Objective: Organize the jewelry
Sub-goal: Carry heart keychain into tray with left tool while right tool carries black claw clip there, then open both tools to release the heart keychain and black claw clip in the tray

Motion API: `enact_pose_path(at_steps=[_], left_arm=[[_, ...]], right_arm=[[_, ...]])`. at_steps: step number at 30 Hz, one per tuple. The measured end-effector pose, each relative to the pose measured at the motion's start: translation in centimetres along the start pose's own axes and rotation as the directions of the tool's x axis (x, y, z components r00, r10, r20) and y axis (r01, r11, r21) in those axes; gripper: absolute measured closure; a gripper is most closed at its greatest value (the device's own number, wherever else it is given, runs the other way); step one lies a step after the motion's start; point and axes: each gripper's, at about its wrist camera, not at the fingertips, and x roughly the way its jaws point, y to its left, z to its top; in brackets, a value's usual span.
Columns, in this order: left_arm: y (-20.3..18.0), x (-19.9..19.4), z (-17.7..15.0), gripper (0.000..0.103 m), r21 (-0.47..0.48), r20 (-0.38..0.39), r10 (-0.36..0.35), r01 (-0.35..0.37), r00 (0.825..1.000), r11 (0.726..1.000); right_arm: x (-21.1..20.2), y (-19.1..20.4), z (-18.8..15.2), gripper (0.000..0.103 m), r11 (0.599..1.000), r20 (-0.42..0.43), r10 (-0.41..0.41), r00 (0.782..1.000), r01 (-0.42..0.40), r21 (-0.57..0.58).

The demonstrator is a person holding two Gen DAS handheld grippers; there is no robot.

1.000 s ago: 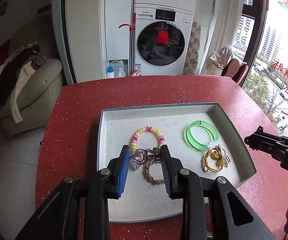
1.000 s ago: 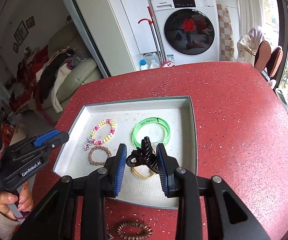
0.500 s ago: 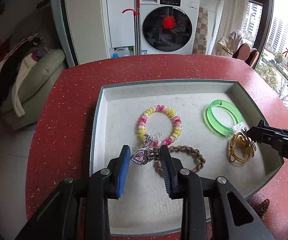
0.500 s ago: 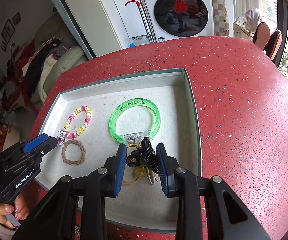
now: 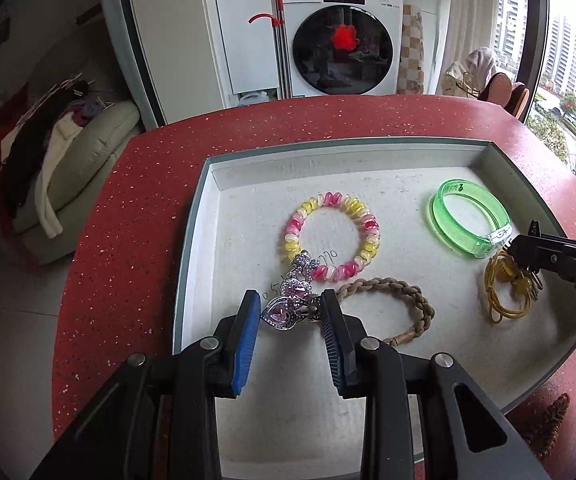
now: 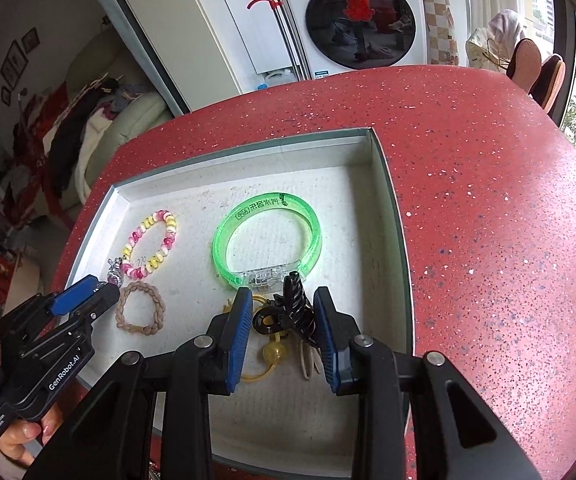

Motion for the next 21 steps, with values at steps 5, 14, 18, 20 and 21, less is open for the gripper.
enact_pose_path(at_steps=[5, 14, 18, 20, 21], left_arm=[[-0.1, -0.2, -0.1, 0.053, -0.001, 0.003, 0.004, -0.004, 1.0, 1.0], [0.0, -0.7, -0.2, 0.052, -0.014, 0.008, 0.003, -0.002, 1.0, 1.0], [0.1, -1.9, -0.2, 0.013, -0.029, 0.069, 0.013, -0.011, 0.998, 1.0], [0.0, -2.4, 0.0, 0.013, -0.022, 0.081, 0.009, -0.008, 0.997, 1.0], [0.0, -2.4, 0.1, 0.013, -0.021, 0.078, 0.008, -0.006, 0.997, 1.0]], right_arm=[[-1.1, 0.4, -0.2, 0.034, 1.0, 0.039, 0.025, 0.999, -0.025, 0.007], [-3.4, 0.9, -0.8, 0.023, 0.998, 0.093, 0.052, 0.994, -0.054, 0.024], [-4.2, 1.1, -1.1, 0.023, 0.997, 0.107, 0.067, 0.992, -0.07, 0.025], [-4.5, 1.2, -1.3, 0.023, 0.997, 0.109, 0.068, 0.992, -0.071, 0.024], [-4.6, 1.3, -1.3, 0.023, 0.997, 0.11, 0.07, 0.991, -0.073, 0.026]])
